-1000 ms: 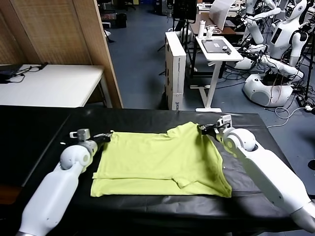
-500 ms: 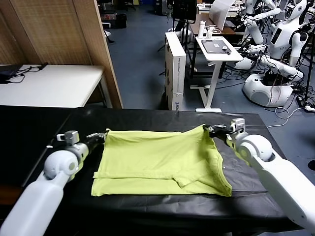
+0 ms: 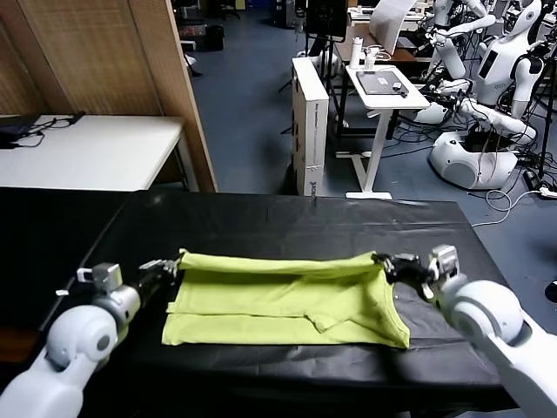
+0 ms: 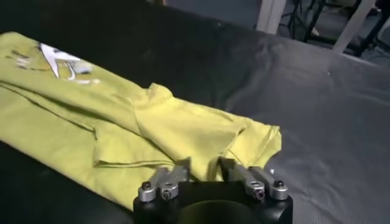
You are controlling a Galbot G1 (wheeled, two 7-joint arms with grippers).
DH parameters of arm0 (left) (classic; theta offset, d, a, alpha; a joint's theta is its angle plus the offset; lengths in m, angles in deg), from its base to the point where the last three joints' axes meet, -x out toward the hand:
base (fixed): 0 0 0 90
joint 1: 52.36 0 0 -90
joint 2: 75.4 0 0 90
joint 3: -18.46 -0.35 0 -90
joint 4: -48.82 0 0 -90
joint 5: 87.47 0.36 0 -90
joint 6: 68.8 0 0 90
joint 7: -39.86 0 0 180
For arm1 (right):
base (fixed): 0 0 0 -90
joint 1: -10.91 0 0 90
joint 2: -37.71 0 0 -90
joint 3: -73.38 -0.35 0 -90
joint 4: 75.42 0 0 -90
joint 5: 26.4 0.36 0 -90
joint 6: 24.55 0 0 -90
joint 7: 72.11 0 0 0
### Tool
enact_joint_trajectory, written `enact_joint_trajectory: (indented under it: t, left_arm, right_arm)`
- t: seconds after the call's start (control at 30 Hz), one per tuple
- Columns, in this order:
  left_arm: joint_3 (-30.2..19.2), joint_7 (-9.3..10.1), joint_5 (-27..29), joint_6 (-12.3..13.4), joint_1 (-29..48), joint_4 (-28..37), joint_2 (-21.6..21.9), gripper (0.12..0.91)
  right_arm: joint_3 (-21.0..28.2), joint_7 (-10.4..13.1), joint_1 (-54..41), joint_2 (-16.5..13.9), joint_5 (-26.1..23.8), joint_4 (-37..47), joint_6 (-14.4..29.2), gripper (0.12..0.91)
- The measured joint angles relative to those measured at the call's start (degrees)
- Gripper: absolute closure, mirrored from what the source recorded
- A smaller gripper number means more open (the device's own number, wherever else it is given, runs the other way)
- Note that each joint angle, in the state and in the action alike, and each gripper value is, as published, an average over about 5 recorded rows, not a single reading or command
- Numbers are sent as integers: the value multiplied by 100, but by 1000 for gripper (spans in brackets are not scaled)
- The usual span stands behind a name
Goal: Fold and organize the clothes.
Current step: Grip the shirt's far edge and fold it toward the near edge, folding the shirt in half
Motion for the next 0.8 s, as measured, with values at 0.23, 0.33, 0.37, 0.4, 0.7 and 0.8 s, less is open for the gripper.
enact_joint_trajectory:
  t: [0.23,0.33,0.37,0.4,0.7,0.8]
  left_arm:
    - [149,-64,254,68,-564,-79,-152,123]
    - [180,-71,288,79,-725,-77,-201,123]
    - [191,-66,292,81,-769,-77,-221,123]
    - [199,-59,294,82,-808,-77,-242,123]
    - [261,78,303,-35,-1045,-99,-398,123]
    - [342,283,263,-94,-1106,-211,-437,123]
  right_arm:
    - [37,-32,107,-9,32,-60,0,331]
    - [22,-41,133,6,70,-70,0,182]
    - [7,-40,143,10,89,-85,0,152]
    - [-14,-37,156,12,108,-105,0,140]
    - [-438,-64,393,79,313,-400,-1,118]
    - [-643,-72,408,183,354,-425,-1,118]
